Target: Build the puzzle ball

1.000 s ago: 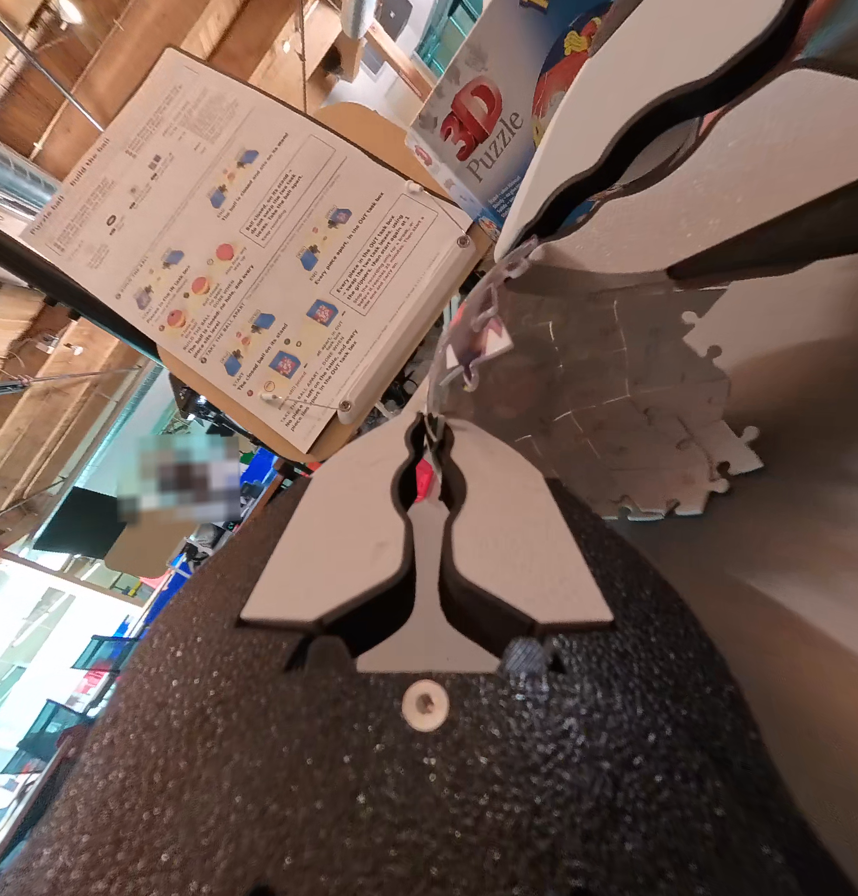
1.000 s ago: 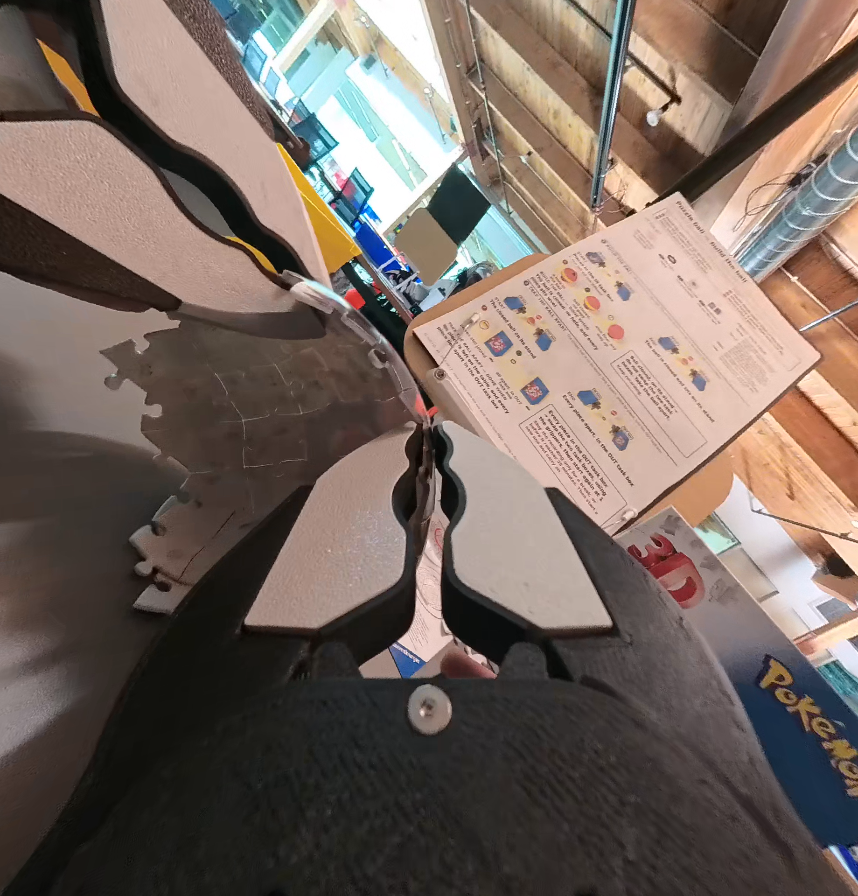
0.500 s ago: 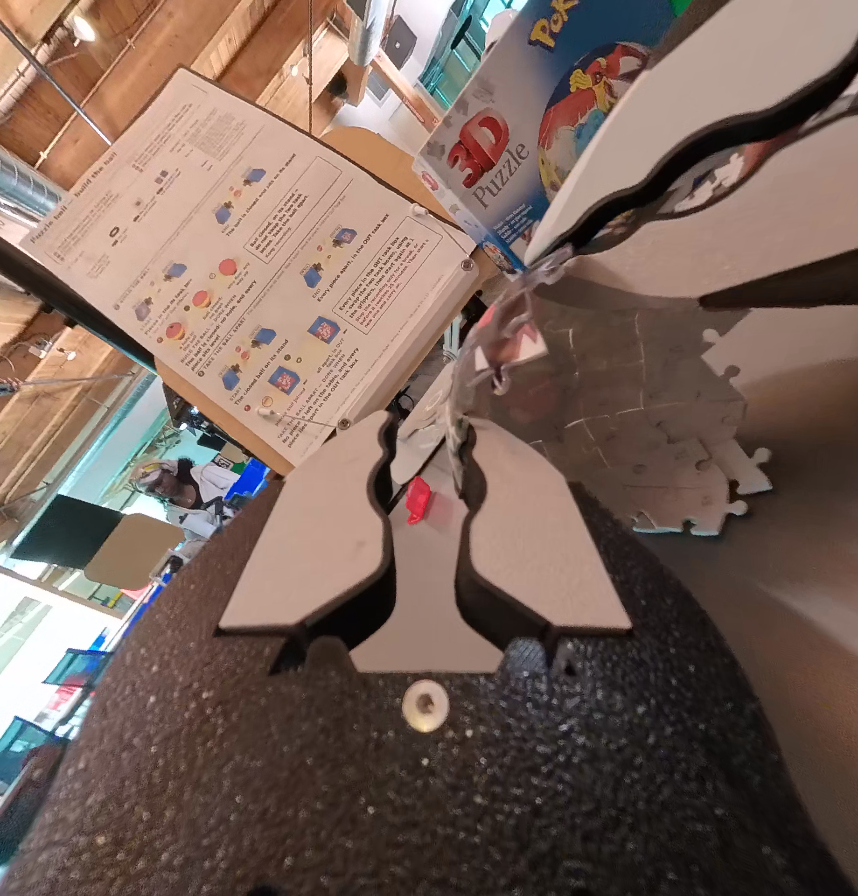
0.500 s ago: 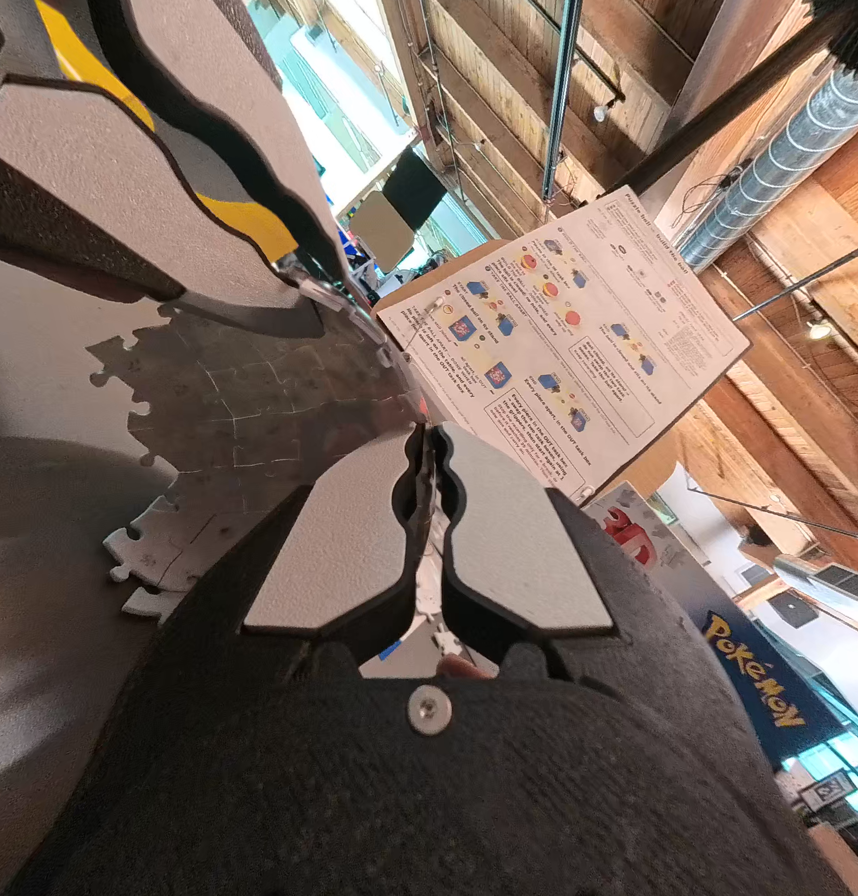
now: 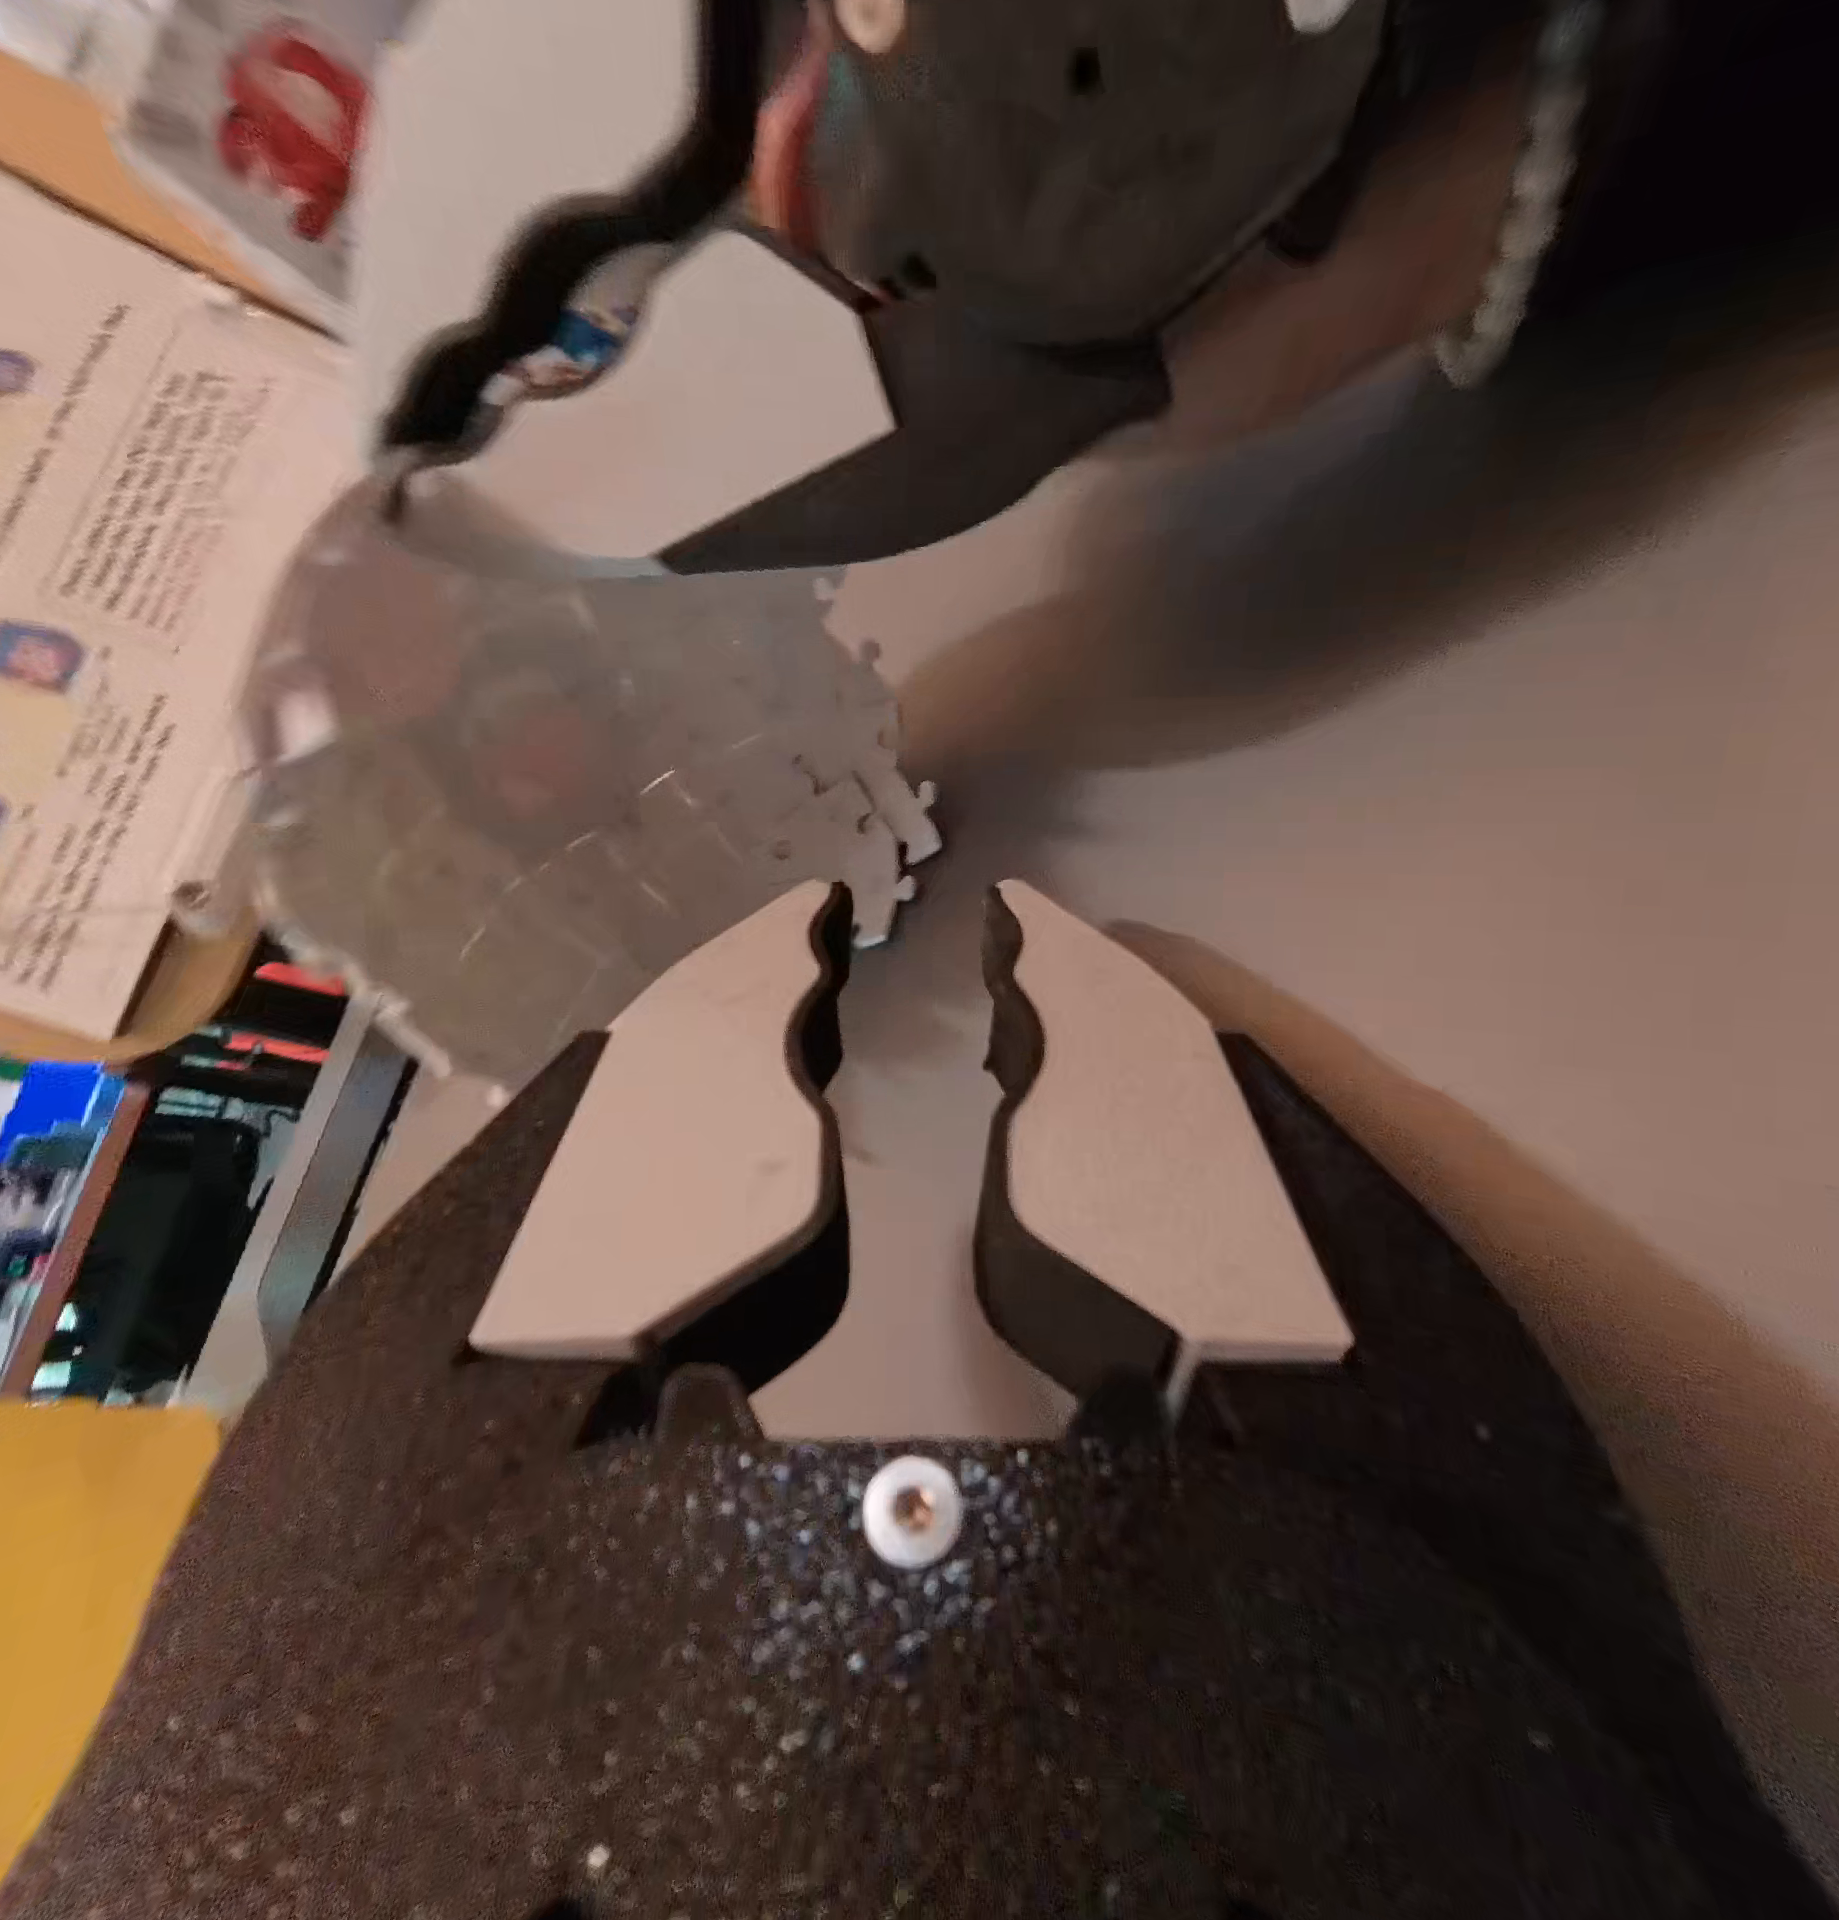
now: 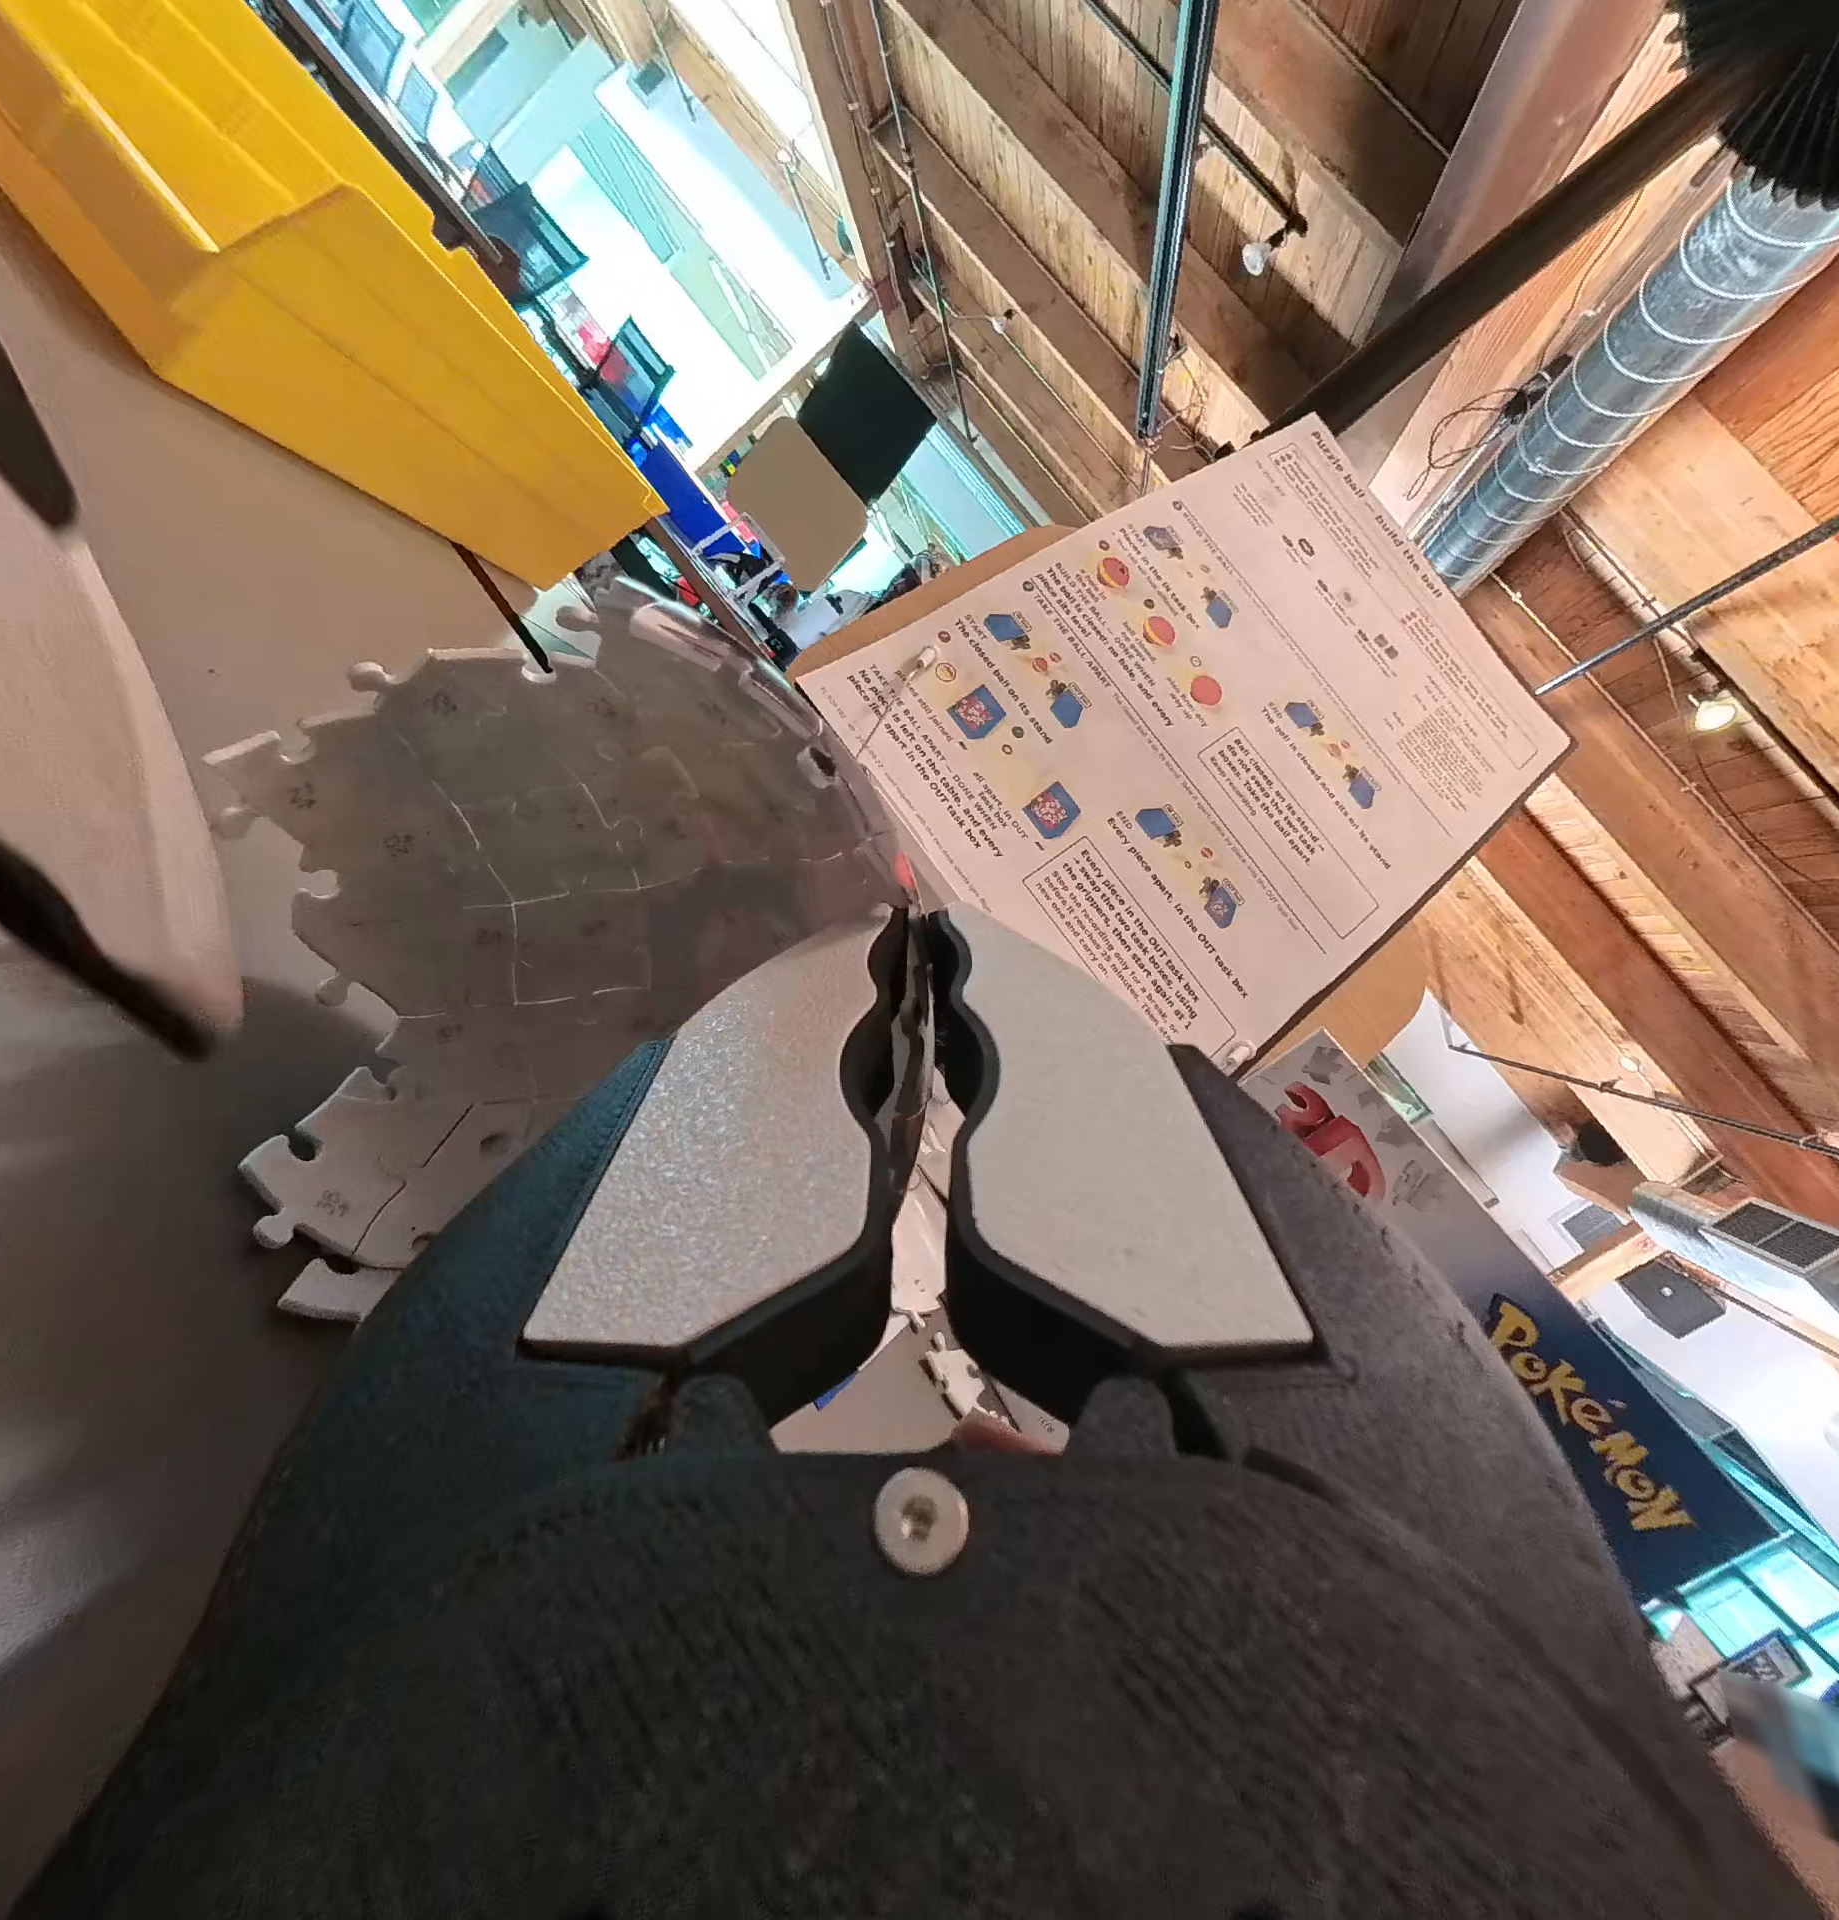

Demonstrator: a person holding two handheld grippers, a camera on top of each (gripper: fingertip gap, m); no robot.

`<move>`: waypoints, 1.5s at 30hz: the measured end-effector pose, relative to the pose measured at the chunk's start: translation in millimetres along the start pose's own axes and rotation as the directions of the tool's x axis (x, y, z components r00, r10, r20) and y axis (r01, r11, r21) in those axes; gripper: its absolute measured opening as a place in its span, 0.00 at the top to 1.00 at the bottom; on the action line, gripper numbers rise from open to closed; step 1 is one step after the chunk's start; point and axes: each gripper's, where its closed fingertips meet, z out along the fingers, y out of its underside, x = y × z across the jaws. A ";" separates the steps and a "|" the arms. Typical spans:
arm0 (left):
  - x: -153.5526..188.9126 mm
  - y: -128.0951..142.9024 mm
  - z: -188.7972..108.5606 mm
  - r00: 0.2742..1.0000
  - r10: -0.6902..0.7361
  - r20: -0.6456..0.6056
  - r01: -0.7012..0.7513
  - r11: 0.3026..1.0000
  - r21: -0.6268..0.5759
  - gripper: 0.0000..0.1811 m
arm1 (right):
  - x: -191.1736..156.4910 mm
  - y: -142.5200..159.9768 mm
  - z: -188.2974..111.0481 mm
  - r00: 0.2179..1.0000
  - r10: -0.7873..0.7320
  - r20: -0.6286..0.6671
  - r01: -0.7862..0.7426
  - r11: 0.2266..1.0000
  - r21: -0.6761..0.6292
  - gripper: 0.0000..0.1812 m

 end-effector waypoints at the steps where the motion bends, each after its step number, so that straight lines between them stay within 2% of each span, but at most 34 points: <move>1: 3.8 1.6 7.7 0.999 0.008 -0.033 -0.009 1.000 -0.021 0.87 | 0.1 -0.2 -0.5 1.000 0.003 0.001 -0.003 1.000 0.003 0.98; 2: 4.9 3.6 15.1 0.998 -0.035 -0.058 0.032 0.998 -0.053 0.91 | 0.1 -0.2 -0.9 1.000 0.004 0.001 -0.004 1.000 0.003 0.98; 4: -3.3 10.3 26.3 0.982 -0.184 -0.039 0.176 0.973 -0.152 0.88 | 0.7 0.2 -1.9 1.000 0.013 -0.002 -0.013 1.000 0.002 0.98; 7: -9.8 20.5 32.6 0.919 -0.393 0.030 0.386 0.883 -0.266 0.87 | 1.0 0.0 -3.3 1.000 0.012 -0.004 -0.012 1.000 0.002 0.98; 10: -7.3 24.4 31.9 0.838 -0.539 0.086 0.537 0.786 -0.307 0.86 | 0.7 -1.3 -3.7 1.000 0.013 -0.002 -0.013 1.000 0.008 0.98; 14: 1.6 31.6 26.1 0.682 -0.718 0.138 0.712 0.609 -0.348 0.82 | 2.5 2.7 -3.5 0.998 0.055 -0.004 -0.055 0.998 -0.004 0.98; 16: 5.3 30.1 26.8 0.640 -0.755 0.141 0.746 0.566 -0.351 0.78 | 3.1 3.7 -3.6 0.997 0.076 -0.003 -0.076 0.997 -0.005 0.98; 19: 6.5 26.2 31.2 0.655 -0.742 0.142 0.734 0.580 -0.352 0.71 | 2.7 3.4 -3.2 0.996 0.086 0.001 -0.086 0.996 -0.001 0.98; 23: 3.1 25.0 37.9 0.653 -0.738 0.170 0.740 0.574 -0.350 0.70 | 2.5 2.6 -3.6 0.996 0.091 0.005 -0.091 0.996 0.005 0.98; 26: 0.2 25.4 42.3 0.630 -0.752 0.196 0.762 0.548 -0.346 0.73 | 2.8 3.3 -3.6 0.995 0.103 0.007 -0.103 0.995 0.007 0.98; 28: -1.6 26.1 44.5 0.613 -0.763 0.208 0.776 0.530 -0.341 0.79 | 2.7 3.8 -3.6 0.994 0.105 0.009 -0.105 0.994 0.006 0.98; 32: -2.1 27.0 43.6 0.602 -0.767 0.223 0.786 0.518 -0.338 0.81 | 2.9 4.6 -3.6 0.995 0.103 0.010 -0.103 0.995 0.005 0.98; 39: 5.1 35.9 18.6 0.619 -0.757 0.208 0.768 0.528 -0.363 0.81 | 1.9 2.8 -4.0 0.996 0.091 0.016 -0.091 0.996 0.012 0.98; 45: 10.8 38.9 4.0 0.680 -0.722 0.125 0.701 0.592 -0.397 0.81 | 0.7 0.9 -3.6 0.996 0.089 0.019 -0.089 0.996 0.019 0.98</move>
